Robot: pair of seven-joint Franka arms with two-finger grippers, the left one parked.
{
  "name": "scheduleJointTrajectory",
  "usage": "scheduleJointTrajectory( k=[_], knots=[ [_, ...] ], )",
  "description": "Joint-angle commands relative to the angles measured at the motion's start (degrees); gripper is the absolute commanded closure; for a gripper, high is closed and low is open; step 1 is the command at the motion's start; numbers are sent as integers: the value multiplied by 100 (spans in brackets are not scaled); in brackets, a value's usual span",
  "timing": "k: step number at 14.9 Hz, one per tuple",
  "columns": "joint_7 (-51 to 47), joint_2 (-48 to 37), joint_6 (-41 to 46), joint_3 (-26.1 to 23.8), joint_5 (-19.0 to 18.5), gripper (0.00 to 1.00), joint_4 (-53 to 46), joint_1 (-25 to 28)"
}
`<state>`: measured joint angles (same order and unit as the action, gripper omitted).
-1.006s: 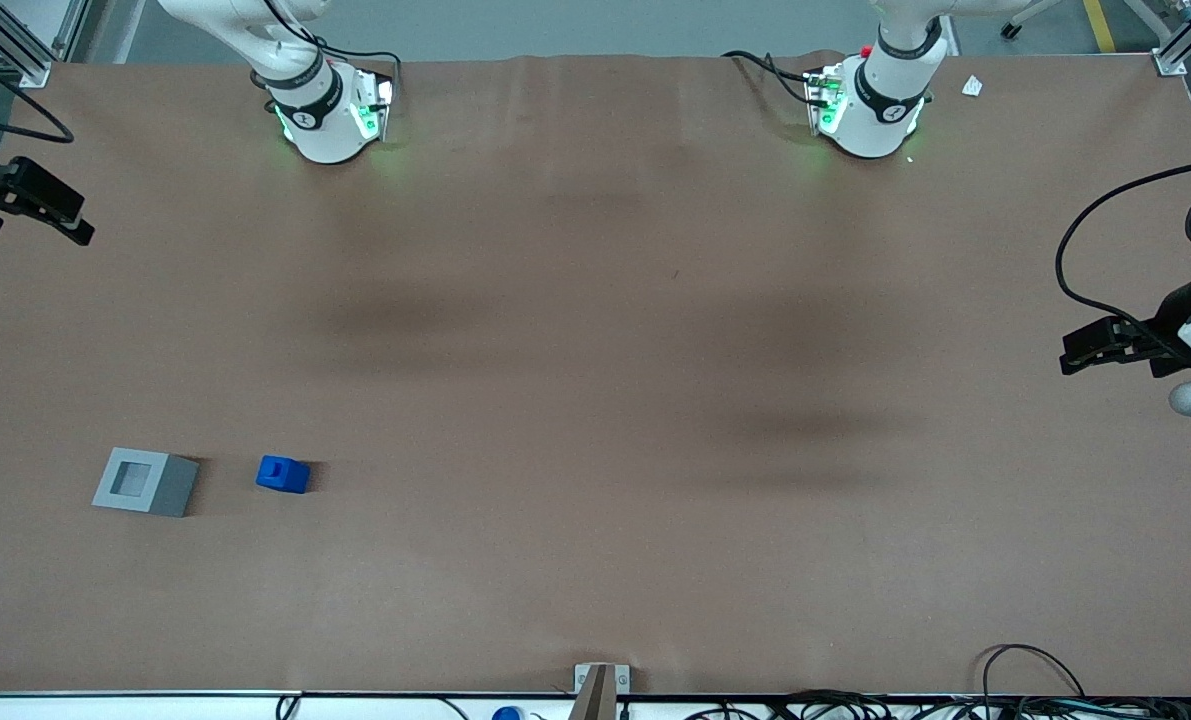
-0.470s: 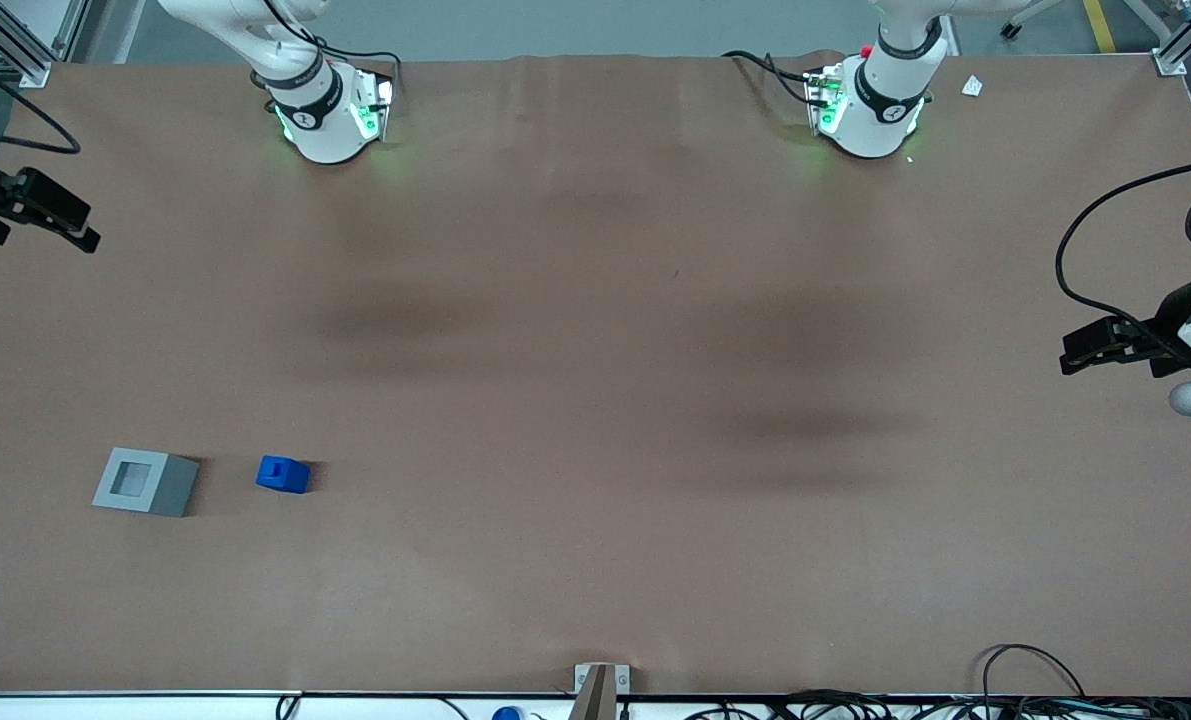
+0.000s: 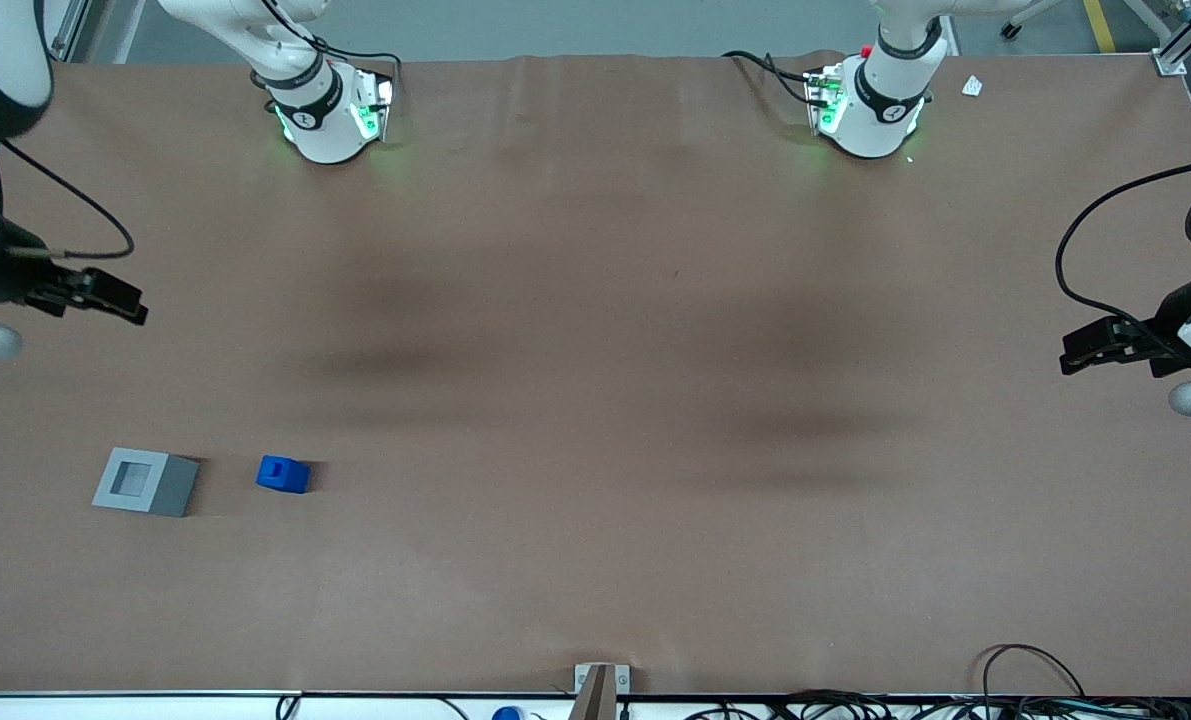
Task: Insert blue part into gray base with right arm
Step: 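Move the open right gripper over the small blue cube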
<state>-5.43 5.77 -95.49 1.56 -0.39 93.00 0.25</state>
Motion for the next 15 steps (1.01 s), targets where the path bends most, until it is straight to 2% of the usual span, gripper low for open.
scheduleJointTrajectory(
  k=[1,4,8,10,11,15],
  knots=[
    [-81,327,-206,-41,56,0,-54,19],
    [-20,722,-733,-33,407,0,-28,-156],
    [24,1215,-1480,-41,539,0,16,-227],
    [173,1496,-1578,-33,1195,0,-45,-244],
    [260,1706,-1691,-32,1312,0,-106,-244],
    [305,2366,-2560,-24,1234,0,-142,-104]
  ],
)
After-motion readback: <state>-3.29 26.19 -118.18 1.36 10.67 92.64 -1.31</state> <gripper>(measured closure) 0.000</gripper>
